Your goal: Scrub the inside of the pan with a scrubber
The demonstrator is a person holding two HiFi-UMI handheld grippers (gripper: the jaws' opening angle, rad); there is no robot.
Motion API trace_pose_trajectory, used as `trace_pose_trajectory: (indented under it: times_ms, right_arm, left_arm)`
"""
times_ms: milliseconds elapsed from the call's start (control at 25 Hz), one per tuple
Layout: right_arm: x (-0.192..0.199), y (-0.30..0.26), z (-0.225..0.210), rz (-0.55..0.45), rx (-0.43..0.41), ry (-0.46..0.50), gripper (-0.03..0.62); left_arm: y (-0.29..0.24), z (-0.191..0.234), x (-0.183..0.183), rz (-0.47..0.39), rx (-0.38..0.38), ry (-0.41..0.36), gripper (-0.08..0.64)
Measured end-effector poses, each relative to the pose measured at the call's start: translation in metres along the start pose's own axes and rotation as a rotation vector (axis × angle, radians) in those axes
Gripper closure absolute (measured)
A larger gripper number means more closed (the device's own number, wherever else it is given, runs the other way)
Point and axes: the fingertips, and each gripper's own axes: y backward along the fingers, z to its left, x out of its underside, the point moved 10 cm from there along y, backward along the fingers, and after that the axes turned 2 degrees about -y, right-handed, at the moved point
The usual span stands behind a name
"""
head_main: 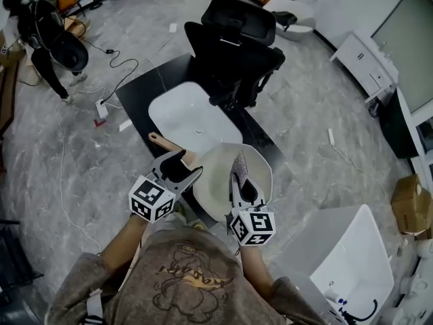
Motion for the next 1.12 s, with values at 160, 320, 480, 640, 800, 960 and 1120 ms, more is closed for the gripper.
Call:
trace_pose_trajectory:
  times_ms: [160, 320, 480, 640, 800, 960, 1120]
  right_arm:
    - [0.002, -0.010, -0.001, 0.015, 0.014, -0.003, 0.521]
    - [0.005, -0.014, -0.003, 0.032, 0.031, -0.007, 0.522]
    - [0.008, -0.017, -0.004, 0.045, 0.046, -0.010, 0.520]
    - [0.009, -0.019, -0.005, 0.050, 0.061, -0.014, 0.522]
    - [0.012, -0.019, -0.006, 0.057, 0.078, -0.023, 0.522]
    - [0.015, -0.018, -0.008, 0.064, 0.098, -0.032, 0.522]
    - [0.018, -0.021, -0.011, 0.076, 0.091, -0.038, 0.522]
  left_arm:
    - [-0.021, 0.023, 0.007, 0.169, 0.134, -0.130, 0.287]
    - [-0.042, 0.044, 0.019, 0.329, 0.246, -0.305, 0.287]
    - [-0.061, 0.059, 0.039, 0.548, 0.396, -0.538, 0.287]
    - [-0.081, 0.071, 0.048, 0.739, 0.523, -0.768, 0.287]
    - [-0.099, 0.077, 0.057, 0.879, 0.647, -0.846, 0.287]
    - [-0.107, 0.080, 0.070, 0.963, 0.709, -0.895, 0.285]
    - [-0.111, 0.078, 0.078, 0.967, 0.722, -0.904, 0.287]
